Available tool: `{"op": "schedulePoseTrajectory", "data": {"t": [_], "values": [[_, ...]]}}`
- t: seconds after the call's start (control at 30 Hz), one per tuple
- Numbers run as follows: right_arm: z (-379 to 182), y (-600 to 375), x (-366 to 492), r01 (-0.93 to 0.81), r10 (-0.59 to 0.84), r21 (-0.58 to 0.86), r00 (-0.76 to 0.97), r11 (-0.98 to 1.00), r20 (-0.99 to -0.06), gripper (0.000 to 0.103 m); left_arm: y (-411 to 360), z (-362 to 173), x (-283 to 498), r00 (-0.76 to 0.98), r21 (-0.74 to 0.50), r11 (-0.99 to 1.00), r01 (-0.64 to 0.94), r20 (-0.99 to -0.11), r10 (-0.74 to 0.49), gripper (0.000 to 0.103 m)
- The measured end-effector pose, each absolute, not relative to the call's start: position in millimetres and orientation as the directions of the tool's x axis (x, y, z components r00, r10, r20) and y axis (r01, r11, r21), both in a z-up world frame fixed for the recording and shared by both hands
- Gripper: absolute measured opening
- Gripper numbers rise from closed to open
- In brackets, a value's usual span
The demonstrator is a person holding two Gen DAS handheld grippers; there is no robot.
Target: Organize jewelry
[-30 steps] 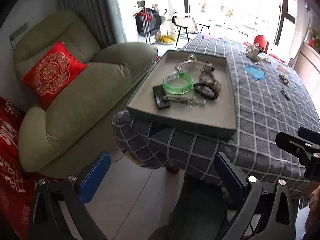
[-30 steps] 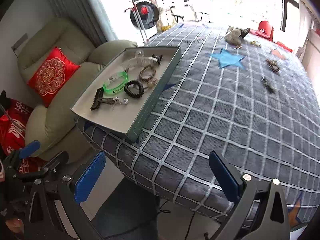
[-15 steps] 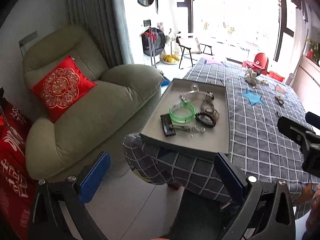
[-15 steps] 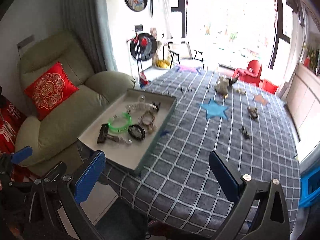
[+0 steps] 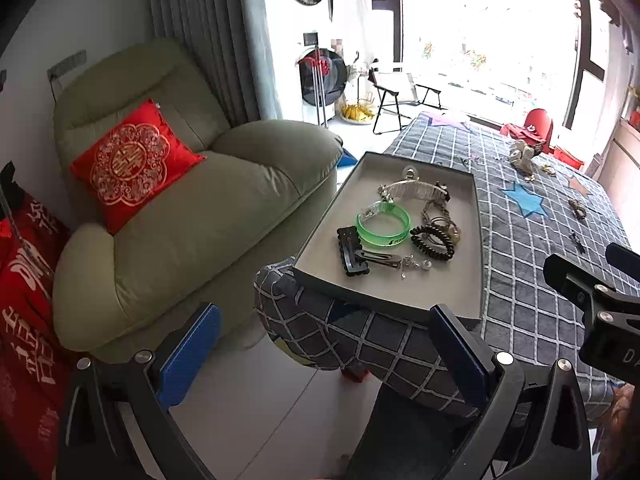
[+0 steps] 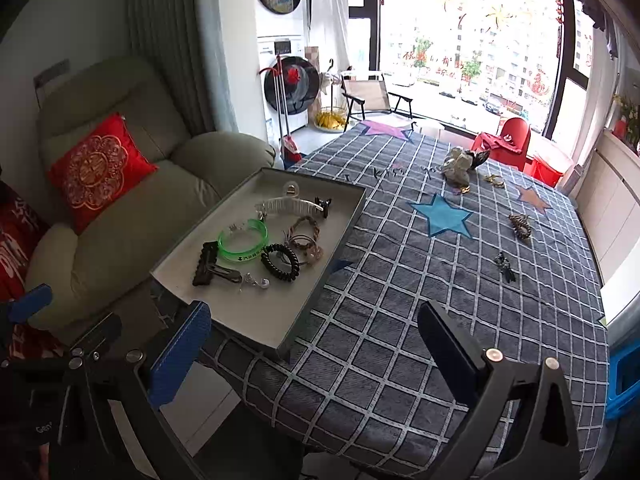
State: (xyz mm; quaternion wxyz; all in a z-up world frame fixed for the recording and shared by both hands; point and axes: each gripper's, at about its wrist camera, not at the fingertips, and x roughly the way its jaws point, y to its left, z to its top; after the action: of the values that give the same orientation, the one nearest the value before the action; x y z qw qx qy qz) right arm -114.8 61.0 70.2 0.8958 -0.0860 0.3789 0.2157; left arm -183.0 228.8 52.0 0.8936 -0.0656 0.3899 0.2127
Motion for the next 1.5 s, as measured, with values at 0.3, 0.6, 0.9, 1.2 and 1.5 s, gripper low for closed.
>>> {"op": "schedulePoseTrajectory", "data": {"t": [0.3,0.6,0.9,1.2,1.5], "values": [[48.0,65.5,-76.8,-0.439,0.296,0.011,0.588,0.899,-0.753,0.103,229.7,22.7,-140.0,0.531,0.077,0.901,-0.426,-0.785,0.318,0.103],[30.7,65.6,-36.4,-0.429,0.280,0.028,0.537,0.903,-0.796,0.103,230.8,8.0,-99.0,0.492,0.082,0.907,-0.413,-0.818,0.298,0.103],[17.7,76.3,-15.9,-0.456,0.287,0.041,0.486,0.889,-0.825,0.103,232.1,1.3,-79.4,0.468,0.086,0.909,-0.408,-0.835,0.289,0.103],[14.2,82.8,-6.9,-0.466,0.285,0.040,0.470,0.884,-0.835,0.103,237.4,-4.0,-72.2,0.450,0.080,0.906,-0.416,-0.848,0.282,0.103],[11.4,84.8,-6.5,-0.468,0.283,0.040,0.463,0.883,-0.840,0.103,239.6,-7.9,-70.4,0.440,0.079,0.906,-0.416,-0.854,0.277,0.103]]}}
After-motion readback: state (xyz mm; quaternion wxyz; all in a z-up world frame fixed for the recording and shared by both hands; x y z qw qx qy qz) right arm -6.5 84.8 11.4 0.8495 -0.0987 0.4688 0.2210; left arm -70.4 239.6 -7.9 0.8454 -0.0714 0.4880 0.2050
